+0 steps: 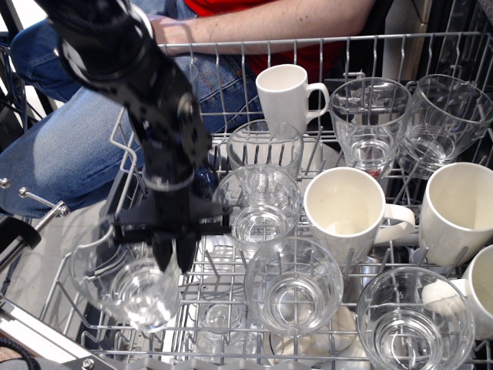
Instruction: Pick up glass cup
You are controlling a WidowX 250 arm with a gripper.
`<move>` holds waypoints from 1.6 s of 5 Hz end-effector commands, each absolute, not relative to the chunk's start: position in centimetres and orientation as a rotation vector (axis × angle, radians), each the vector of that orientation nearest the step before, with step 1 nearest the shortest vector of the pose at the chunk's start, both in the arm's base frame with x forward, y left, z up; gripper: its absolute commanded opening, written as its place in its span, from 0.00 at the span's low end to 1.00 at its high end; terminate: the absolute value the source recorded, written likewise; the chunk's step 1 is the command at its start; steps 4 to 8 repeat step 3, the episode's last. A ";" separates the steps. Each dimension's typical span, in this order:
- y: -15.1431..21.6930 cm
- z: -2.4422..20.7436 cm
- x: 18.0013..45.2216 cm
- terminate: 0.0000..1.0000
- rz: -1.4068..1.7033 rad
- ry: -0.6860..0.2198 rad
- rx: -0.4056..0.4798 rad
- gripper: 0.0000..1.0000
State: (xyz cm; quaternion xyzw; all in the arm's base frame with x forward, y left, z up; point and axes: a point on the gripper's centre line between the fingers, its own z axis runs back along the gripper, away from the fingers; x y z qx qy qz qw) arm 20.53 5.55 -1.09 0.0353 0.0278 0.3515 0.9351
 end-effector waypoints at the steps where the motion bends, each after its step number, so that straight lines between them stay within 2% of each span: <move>1: 4.9 6.0 22.8 0.00 0.680 0.030 0.058 0.00; 2: 4.2 8.9 22.8 0.00 0.686 0.059 0.084 0.00; 3: 4.0 10.5 22.2 1.00 0.659 0.087 0.147 0.00; 8: 4.0 10.5 22.2 1.00 0.659 0.087 0.147 0.00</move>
